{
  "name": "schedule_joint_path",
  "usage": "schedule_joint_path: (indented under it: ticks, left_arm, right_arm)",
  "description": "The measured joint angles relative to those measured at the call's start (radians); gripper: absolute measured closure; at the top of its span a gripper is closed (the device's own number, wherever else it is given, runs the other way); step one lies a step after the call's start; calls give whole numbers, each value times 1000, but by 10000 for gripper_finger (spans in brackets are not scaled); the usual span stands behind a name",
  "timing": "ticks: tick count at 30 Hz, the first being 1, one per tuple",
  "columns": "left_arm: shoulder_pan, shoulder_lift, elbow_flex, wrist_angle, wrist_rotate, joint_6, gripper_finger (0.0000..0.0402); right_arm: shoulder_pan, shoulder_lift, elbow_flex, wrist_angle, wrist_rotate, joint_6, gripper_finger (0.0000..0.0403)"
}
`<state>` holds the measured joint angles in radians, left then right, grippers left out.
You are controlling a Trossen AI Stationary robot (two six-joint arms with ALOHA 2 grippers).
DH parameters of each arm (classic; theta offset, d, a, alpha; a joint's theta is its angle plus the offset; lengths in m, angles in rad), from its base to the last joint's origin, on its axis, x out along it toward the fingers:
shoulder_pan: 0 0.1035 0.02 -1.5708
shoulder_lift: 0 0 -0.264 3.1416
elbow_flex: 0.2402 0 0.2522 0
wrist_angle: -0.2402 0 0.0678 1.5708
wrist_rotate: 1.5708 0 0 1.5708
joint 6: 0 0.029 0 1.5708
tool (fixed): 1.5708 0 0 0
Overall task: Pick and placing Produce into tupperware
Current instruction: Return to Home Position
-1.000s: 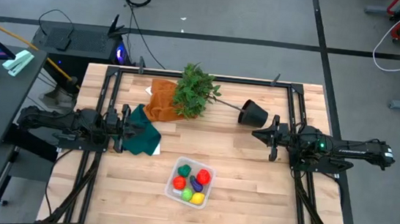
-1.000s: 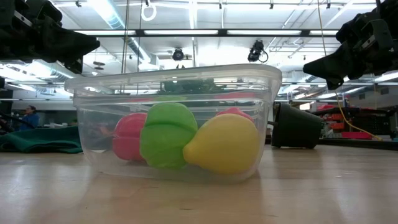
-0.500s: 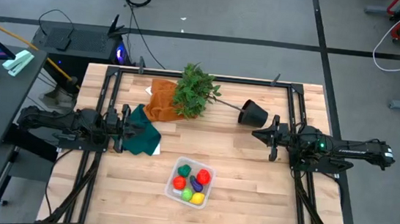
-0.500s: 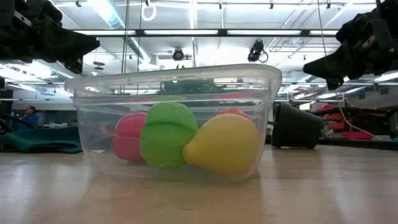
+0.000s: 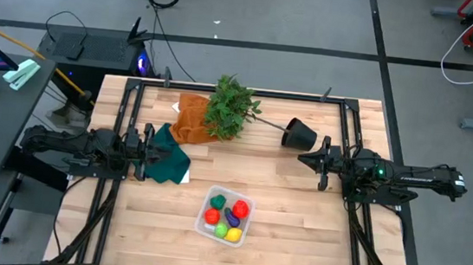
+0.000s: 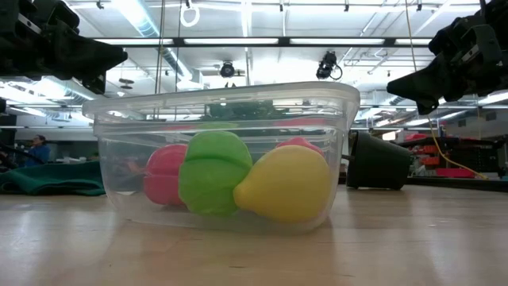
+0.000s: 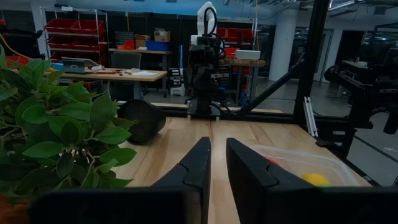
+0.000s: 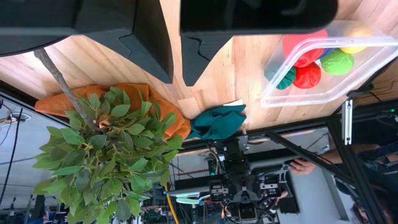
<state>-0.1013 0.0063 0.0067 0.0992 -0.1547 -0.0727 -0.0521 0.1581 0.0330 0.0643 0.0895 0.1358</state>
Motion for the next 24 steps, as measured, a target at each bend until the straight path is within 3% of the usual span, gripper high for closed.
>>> schedule_joint_path:
  ticks: [24]
  left_arm:
    - [0, 0, 0, 0, 0, 0, 346]
  right_arm:
    - [0, 0, 0, 0, 0, 0, 403]
